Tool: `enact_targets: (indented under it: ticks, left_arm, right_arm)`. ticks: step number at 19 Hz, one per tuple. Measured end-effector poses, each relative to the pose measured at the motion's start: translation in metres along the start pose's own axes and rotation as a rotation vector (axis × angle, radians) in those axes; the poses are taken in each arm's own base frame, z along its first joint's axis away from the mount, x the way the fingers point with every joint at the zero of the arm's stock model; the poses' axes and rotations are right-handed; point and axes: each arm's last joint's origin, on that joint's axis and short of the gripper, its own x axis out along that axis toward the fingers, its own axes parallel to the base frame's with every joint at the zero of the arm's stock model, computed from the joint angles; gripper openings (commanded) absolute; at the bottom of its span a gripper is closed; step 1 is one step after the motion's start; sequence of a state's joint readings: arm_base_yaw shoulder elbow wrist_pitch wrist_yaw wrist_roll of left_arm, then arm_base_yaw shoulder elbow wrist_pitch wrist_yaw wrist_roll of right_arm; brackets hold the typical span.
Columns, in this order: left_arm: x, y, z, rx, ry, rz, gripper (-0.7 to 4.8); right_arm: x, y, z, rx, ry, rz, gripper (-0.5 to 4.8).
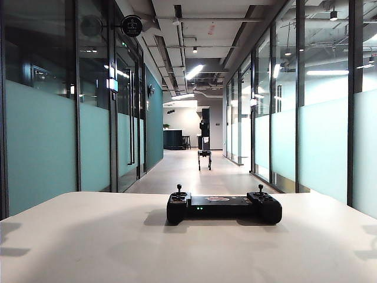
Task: Push the left joystick on the remote control sitting on the white table backward to make the robot dog back up in a straight line until it returns close to you.
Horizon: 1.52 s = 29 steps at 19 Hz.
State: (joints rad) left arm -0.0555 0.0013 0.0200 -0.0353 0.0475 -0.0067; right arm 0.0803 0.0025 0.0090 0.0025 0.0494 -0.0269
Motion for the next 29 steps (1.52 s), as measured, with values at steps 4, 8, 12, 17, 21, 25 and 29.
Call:
enact_targets:
  ticks: [4,8,12,17,21,25,29]
  left_arm:
    - [-0.004,0.000,0.019,-0.032,-0.068,0.004,-0.05]
    - [-0.007,0.000,0.030,-0.032,-0.095,0.003,-0.05]
    - [-0.002,0.000,0.034,-0.033,-0.055,0.002,-0.05]
    - [0.015,-0.001,0.043,-0.029,-0.080,-0.045,-0.05]
    - [0.028,-0.007,0.047,-0.031,-0.009,-0.098,-0.05]
    - [0.047,-0.011,0.057,-0.031,0.020,-0.126,-0.05]
    - [0.070,-0.017,0.063,-0.034,0.090,-0.196,-0.05]
  right_arm:
    - [-0.003,-0.001,0.017,0.002,-0.052,-0.001,-0.06]
    - [-0.006,-0.001,0.029,0.004,-0.090,-0.002,-0.06]
    - [-0.004,0.000,0.031,0.004,-0.075,0.009,-0.06]
    - [-0.002,0.005,0.032,0.006,-0.067,0.059,-0.06]
    - [0.002,0.009,0.033,0.005,-0.043,0.097,-0.06]
    - [0.009,0.011,0.032,0.002,-0.010,0.107,-0.06]
    - [0.017,0.013,0.031,0.000,0.008,0.110,-0.06]
